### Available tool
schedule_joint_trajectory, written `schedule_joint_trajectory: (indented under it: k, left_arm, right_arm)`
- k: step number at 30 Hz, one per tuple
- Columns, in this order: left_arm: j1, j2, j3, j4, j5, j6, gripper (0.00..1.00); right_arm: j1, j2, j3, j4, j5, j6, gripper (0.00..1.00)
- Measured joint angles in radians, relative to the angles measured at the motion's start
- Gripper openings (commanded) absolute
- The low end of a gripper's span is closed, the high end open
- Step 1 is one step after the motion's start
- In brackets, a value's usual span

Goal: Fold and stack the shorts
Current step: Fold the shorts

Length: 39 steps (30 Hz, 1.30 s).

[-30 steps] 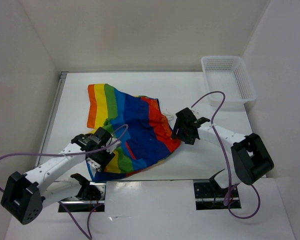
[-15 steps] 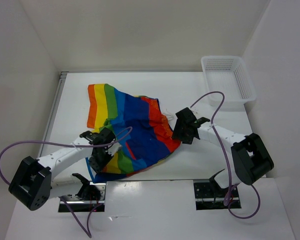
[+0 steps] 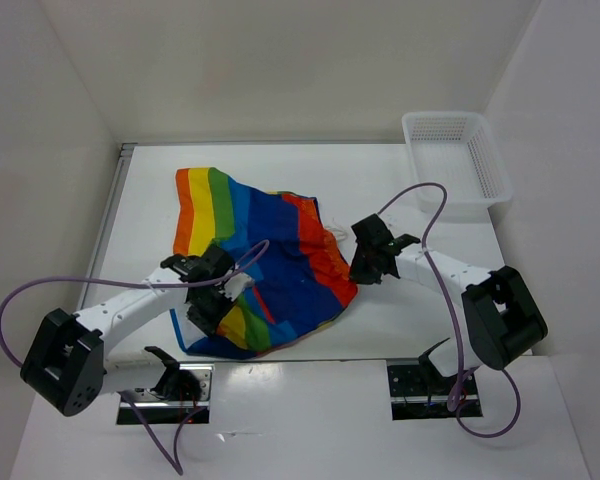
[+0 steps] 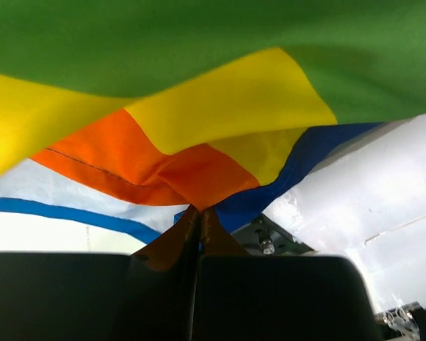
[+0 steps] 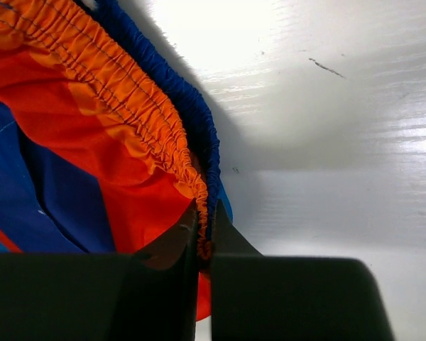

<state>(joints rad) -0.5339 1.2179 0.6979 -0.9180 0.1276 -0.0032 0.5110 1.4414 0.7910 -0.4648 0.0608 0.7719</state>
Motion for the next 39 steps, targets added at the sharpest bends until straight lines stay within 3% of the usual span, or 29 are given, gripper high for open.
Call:
schedule_joint_trajectory:
  k: [5,8,11,16,20,23,27,34,39]
  left_arm:
    - [0.019,-0.001,0.004,0.071,-0.060,0.000,0.00]
    - [0.093,0.006,0.042,0.164,-0.140,0.000,0.00]
    - [0.205,0.079,0.190,0.294,-0.227,0.000,0.00]
    - [0.361,0.293,0.682,0.567,-0.344,0.000,0.00]
    - [0.414,0.331,0.998,0.707,-0.399,-0.001,0.00]
    - [0.410,0.277,1.074,0.753,-0.422,0.000,0.00]
    - [0.407,0.191,1.045,0.755,-0.446,-0.001,0.00]
    - [0.397,0.128,0.903,0.694,-0.464,-0.001,0.00]
    - [0.378,-0.017,0.674,0.569,-0.474,0.000,0.00]
  right_arm:
    - [-0.012,-0.004,0.002,0.014,-0.021,-0.012,0.00]
    - [-0.046,0.019,0.068,0.000,-0.041,-0.038,0.00]
    - [-0.116,0.146,0.357,-0.031,-0.061,-0.095,0.00]
    - [-0.245,0.377,1.044,-0.011,-0.059,-0.172,0.00]
    - [-0.301,0.338,1.260,0.033,-0.016,-0.221,0.00]
    - [-0.285,0.222,1.220,0.066,0.004,-0.248,0.00]
    - [-0.251,0.046,1.007,0.103,0.011,-0.261,0.00]
    - [-0.232,-0.013,0.769,0.097,0.003,-0.261,0.00]
    - [-0.136,-0.070,0.537,0.030,0.031,-0.252,0.00]
